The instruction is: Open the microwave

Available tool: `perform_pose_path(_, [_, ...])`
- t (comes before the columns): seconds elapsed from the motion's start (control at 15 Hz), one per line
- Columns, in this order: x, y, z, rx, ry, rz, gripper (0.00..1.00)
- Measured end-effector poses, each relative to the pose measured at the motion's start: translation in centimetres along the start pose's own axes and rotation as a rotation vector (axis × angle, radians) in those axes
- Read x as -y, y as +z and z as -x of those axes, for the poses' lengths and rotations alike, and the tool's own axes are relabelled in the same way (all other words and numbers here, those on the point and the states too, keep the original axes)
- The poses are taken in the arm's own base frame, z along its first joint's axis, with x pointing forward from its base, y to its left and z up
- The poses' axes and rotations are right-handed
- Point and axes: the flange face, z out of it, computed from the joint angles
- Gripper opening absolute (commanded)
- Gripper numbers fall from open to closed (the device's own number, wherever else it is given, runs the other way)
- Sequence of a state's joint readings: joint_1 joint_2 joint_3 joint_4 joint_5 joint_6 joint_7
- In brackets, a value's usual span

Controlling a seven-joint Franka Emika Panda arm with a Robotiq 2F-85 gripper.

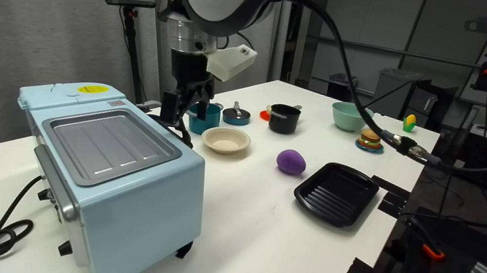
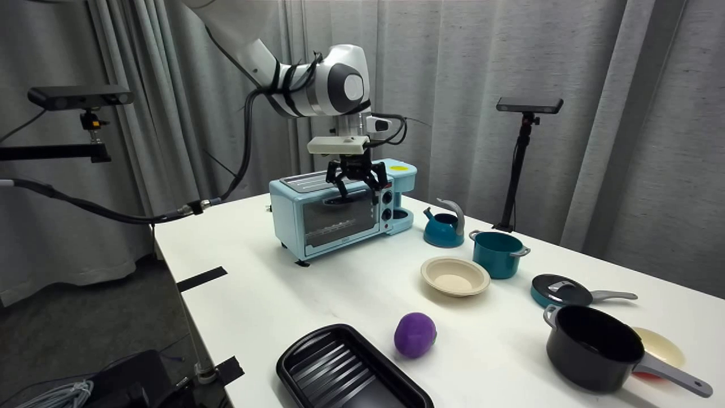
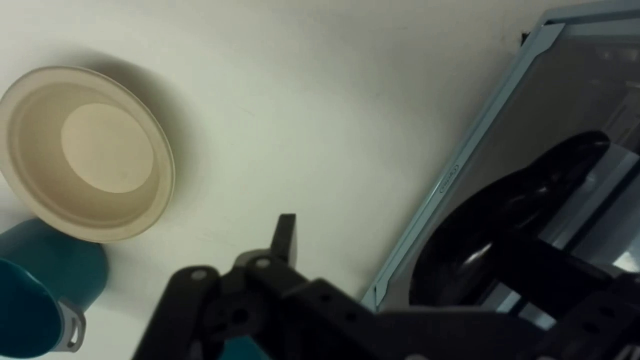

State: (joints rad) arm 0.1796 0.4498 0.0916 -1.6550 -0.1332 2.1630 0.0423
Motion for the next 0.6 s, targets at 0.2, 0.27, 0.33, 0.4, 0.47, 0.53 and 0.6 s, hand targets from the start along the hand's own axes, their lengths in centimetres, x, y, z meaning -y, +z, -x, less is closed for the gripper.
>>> perform_pose_path(0.2, [-0.7,0.4,0.0,0.006,0.007,0.017,1.0])
perform_pose_path(0.27, [-0.9,0.6,0.1,0.009,0.01,0.023,1.0])
perform_pose_path(0.33, [-1.0,0.9,0.1,0.012,0.013,0.029,1.0])
perform_pose_path(0.4, [-1.2,1.1,0.1,0.015,0.016,0.034,1.0])
perform_pose_path(0.47, [-1.3,1.3,0.1,0.019,0.019,0.039,1.0])
perform_pose_path(0.53, [-1.3,1.6,0.1,0.022,0.021,0.042,1.0])
perform_pose_path(0.6, [-1.4,1.9,0.1,0.026,0.024,0.046,1.0])
